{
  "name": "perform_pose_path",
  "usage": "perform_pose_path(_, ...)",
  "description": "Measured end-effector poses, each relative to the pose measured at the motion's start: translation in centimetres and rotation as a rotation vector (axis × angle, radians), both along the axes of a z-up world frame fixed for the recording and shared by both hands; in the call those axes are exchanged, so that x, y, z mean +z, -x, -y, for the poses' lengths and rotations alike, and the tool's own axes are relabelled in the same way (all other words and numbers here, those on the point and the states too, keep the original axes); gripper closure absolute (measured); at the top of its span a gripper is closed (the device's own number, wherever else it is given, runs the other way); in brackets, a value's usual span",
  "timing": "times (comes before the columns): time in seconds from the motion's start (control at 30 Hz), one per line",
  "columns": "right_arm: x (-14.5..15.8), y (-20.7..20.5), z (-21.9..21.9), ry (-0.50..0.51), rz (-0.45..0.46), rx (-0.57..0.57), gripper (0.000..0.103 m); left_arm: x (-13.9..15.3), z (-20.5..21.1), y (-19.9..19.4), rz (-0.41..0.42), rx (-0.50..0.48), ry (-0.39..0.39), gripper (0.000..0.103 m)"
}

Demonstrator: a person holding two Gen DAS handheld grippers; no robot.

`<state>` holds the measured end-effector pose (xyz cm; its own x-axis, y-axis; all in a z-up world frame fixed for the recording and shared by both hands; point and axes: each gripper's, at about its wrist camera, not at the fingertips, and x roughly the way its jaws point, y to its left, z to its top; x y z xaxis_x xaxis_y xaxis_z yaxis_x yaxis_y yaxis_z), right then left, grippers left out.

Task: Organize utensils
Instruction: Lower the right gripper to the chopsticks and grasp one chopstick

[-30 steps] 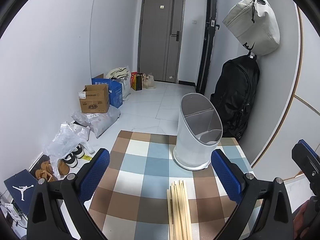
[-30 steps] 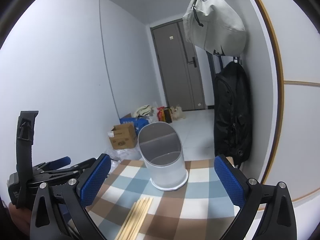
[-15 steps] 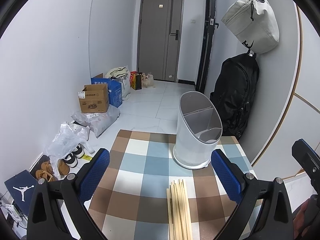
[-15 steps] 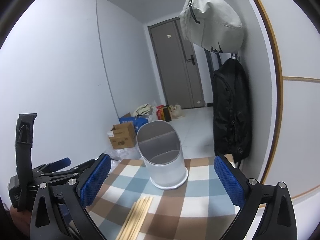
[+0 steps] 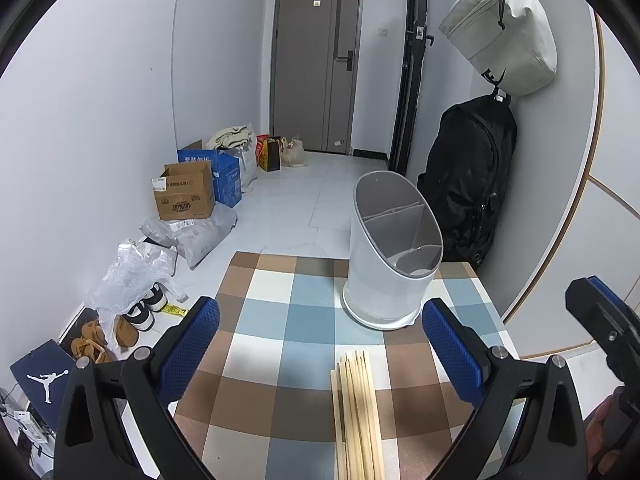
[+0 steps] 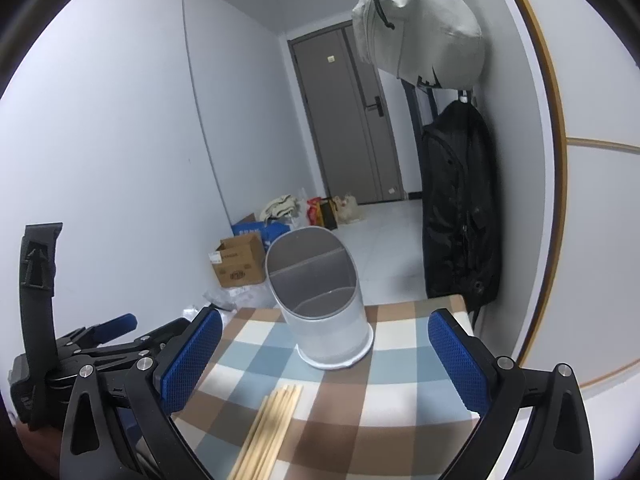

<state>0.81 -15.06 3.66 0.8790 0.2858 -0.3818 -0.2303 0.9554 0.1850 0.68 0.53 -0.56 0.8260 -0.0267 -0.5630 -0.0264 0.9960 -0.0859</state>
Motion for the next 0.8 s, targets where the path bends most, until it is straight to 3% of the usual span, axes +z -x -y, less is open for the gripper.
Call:
perform_pose_path(0.23,-1.8,-1.9,-0.8,-0.006,-0.114,0.047,0.002,-1.1,-2.2,-1.2,-0.087,0.019,0.054,0.004)
perform_pose_path(0.37,-4.0,-3.7,-1.6,-0.011,-0.227,0.085,0.015,-2.4,-4.5,-2.5,-0.169,0.051,0.131,0.004)
perform_pose_path(0.57,-8.5,-6.9,-3.6,0.003,-0.464,0.149,0.042,-3.1,-6.9,-3.7,-0.218,0.103,0.158,0.004)
perform_pose_path(0.8,-12.1,-9.0,-7.8,0.088,-0.614,0.239,0.049,-3.9,-8.8,-4.4,-0.277,0.121,0.175,0.004)
